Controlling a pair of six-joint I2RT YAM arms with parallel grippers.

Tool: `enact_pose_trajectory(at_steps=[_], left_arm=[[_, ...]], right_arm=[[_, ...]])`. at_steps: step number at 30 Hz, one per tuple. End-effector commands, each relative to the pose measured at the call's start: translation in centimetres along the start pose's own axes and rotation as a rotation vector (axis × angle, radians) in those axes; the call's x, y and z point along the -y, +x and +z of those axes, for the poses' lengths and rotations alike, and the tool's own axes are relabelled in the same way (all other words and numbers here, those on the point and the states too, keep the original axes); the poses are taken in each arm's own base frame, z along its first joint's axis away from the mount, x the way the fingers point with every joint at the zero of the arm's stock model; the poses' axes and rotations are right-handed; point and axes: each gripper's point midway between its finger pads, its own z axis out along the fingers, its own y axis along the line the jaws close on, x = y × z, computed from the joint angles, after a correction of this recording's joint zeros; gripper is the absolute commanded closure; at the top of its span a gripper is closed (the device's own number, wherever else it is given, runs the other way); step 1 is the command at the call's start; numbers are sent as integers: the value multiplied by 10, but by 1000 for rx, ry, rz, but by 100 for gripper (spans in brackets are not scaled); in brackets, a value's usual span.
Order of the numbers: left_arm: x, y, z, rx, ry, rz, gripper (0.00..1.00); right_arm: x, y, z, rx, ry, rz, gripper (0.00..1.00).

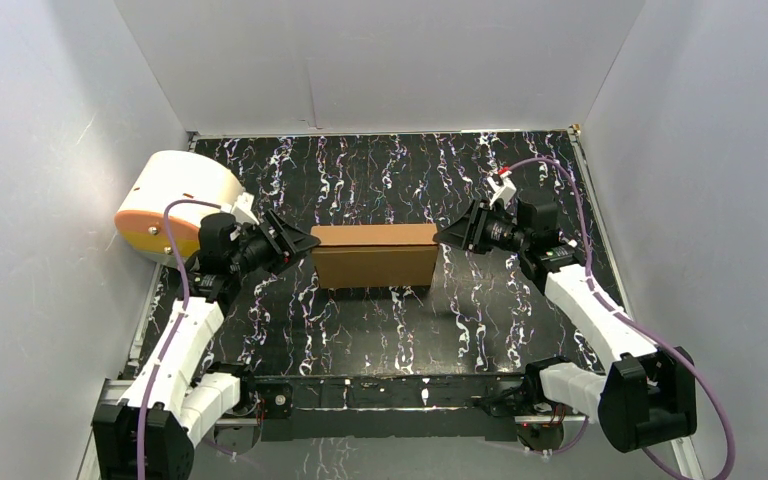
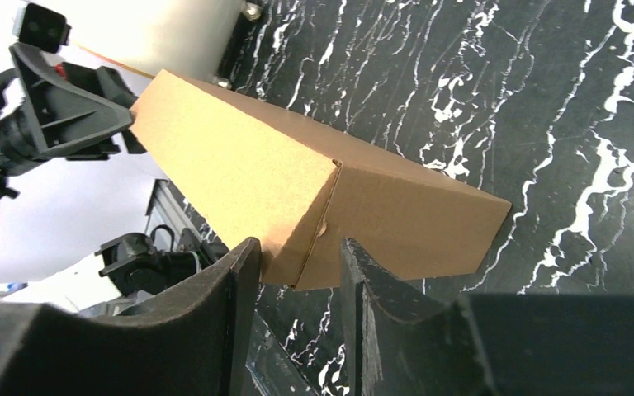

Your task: Fold the paper box

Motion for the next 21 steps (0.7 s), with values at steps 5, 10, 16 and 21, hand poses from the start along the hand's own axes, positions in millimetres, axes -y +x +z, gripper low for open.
enact_pose_trajectory(at_steps=[5,10,16,21], left_arm=[[-23,26,5,-99,28,-94,51],[-47,36,5,-115,-32,-107,57],[-76,46,2,-127,-149,-94,60],[-87,55,4,-132,-168,-139,69]], right_arm=[[23,22,7,-70,-47,30,61],[39,40,8,-110,-29,50,65],[64,62,9,-136,-2,87,73],[85,76,10,-158,37,111,80]])
